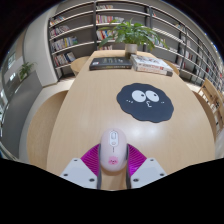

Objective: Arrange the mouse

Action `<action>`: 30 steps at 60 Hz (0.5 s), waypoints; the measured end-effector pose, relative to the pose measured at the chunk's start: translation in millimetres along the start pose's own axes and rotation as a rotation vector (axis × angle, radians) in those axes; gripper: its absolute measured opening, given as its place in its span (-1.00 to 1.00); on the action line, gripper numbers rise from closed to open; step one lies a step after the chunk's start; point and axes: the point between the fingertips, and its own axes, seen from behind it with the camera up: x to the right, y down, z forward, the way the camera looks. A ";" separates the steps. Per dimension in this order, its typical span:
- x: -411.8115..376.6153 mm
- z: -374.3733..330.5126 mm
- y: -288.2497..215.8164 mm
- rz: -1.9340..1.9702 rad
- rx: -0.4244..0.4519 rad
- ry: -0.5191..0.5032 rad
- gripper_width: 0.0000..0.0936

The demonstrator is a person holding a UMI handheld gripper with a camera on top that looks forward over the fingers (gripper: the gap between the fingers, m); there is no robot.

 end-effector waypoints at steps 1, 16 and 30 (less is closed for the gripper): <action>-0.4 -0.4 0.3 0.001 -0.005 -0.001 -0.31; -27.8 -62.3 -83.9 -0.077 0.113 -0.077 -0.31; -6.0 -115.3 -291.8 -0.091 0.405 -0.075 -0.31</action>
